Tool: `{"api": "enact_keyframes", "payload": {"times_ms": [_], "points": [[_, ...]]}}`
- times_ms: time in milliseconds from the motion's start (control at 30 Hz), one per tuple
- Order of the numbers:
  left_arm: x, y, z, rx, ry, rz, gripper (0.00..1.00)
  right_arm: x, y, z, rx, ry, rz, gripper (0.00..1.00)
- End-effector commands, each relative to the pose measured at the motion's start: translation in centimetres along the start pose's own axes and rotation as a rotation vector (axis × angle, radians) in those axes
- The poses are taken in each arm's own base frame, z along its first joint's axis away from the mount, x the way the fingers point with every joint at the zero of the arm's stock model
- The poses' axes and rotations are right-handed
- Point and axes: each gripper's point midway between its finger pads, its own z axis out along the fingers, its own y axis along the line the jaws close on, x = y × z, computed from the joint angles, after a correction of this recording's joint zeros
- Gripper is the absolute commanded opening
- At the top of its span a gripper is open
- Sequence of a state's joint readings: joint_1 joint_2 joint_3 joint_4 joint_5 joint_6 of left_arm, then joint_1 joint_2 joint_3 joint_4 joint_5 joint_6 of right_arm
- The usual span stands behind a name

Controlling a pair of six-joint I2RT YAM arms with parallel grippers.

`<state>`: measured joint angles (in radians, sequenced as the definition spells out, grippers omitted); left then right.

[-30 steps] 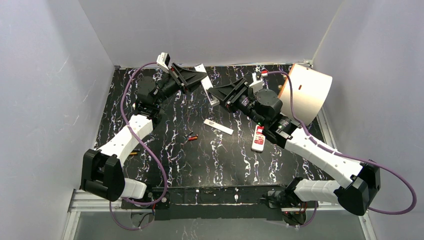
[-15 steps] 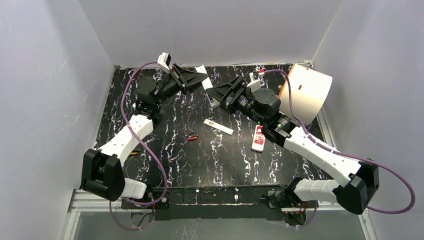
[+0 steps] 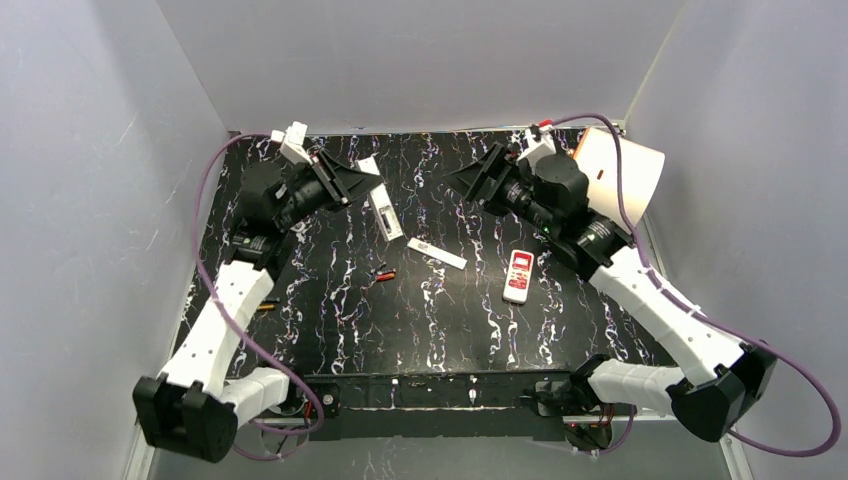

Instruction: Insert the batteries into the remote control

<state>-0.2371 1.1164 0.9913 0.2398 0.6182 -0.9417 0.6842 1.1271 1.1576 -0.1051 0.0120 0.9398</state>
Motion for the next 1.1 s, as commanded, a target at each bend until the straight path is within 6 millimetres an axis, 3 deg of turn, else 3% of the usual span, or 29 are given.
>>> {"api": "enact_keyframes", "payload": {"times_ms": [0,167,433,567,700,867,1000,1067], "points": [[0.9,3.7,-4.1,-0.289,0.011,0.157,0.0,3.8,-4.9,0.7,0.153,0.231,-0.24,0.81],[0.7,4.1,-6.8,-0.395,-0.035,0.206,0.0,8.9,-8.9,3.4,0.195,0.427,-0.338,0.72],[-0.8,3.9,-10.8,-0.541,-0.135,0.266,0.0,19.1,-10.1,8.2,0.147,0.605,-0.615,0.71],[-1.9,3.2,-13.6,-0.6,-0.247,0.297,0.0,21.4,-11.6,10.4,0.209,0.645,-0.724,0.68],[-1.8,2.5,-14.6,-0.581,-0.28,0.321,0.0,22.1,-11.8,12.7,0.305,0.615,-0.716,0.68],[-1.5,1.8,-14.5,-0.543,-0.272,0.334,0.0,22.9,-12.5,15.0,0.441,0.524,-0.565,0.63],[-1.4,0.4,-14.0,-0.47,-0.255,0.361,0.0,23.8,-13.7,15.5,0.561,0.506,-0.473,0.49],[-1.4,0.1,-14.0,-0.462,-0.253,0.365,0.0,24.4,-14.3,15.6,0.604,0.512,-0.439,0.47]]}}
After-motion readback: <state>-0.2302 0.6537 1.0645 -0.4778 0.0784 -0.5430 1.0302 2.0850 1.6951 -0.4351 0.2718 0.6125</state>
